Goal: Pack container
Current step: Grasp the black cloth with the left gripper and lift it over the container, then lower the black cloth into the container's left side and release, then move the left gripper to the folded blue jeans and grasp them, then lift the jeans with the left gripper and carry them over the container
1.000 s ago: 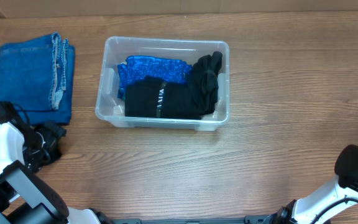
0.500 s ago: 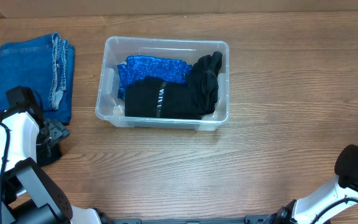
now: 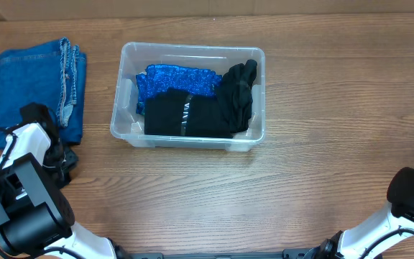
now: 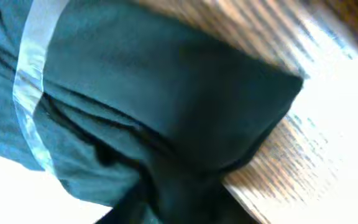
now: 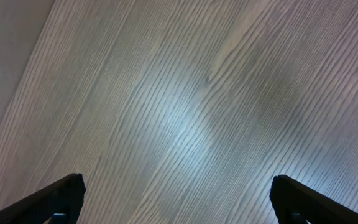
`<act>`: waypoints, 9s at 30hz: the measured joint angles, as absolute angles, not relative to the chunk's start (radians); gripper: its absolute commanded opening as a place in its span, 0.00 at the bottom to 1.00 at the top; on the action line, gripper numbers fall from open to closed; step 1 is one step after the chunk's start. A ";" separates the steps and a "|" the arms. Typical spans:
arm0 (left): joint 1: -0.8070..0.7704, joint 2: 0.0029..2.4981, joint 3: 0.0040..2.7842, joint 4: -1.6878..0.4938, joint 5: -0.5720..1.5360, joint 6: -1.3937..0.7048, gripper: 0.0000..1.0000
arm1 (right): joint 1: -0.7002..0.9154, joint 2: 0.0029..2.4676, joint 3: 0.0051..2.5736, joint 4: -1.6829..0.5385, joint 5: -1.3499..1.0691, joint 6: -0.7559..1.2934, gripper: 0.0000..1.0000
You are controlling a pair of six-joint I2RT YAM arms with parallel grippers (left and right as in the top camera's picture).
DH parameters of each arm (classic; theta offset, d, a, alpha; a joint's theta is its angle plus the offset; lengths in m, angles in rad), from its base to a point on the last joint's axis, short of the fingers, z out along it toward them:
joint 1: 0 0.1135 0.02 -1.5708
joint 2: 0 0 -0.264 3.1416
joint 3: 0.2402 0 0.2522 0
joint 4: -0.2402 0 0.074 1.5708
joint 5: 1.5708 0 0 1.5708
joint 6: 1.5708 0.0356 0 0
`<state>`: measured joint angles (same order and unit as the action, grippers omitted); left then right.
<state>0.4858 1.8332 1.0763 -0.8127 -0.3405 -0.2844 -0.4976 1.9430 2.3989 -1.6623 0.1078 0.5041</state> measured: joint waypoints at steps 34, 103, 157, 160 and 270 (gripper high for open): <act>0.081 1.851 2.506 -1.649 0.069 -0.178 0.04 | -0.498 1.943 2.399 -1.662 0.108 0.504 1.00; -0.353 2.304 2.543 -1.542 -0.366 -0.074 0.06 | -0.498 1.943 2.399 -1.662 0.108 0.504 1.00; -0.317 2.361 2.675 -1.642 -0.215 -0.267 0.54 | -0.498 1.943 2.399 -1.662 0.107 0.504 1.00; -0.313 2.354 2.760 -1.684 -0.222 -0.255 0.58 | -0.498 1.943 2.399 -1.662 0.108 0.504 1.00; 0.122 2.459 3.095 -1.652 -0.264 -0.105 0.04 | -0.498 1.943 2.399 -1.662 0.108 0.505 1.00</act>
<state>0.1219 2.4588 3.0951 -1.6516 -0.2638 -0.1051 -0.4976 1.9430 2.3989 -1.6615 0.1081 0.5045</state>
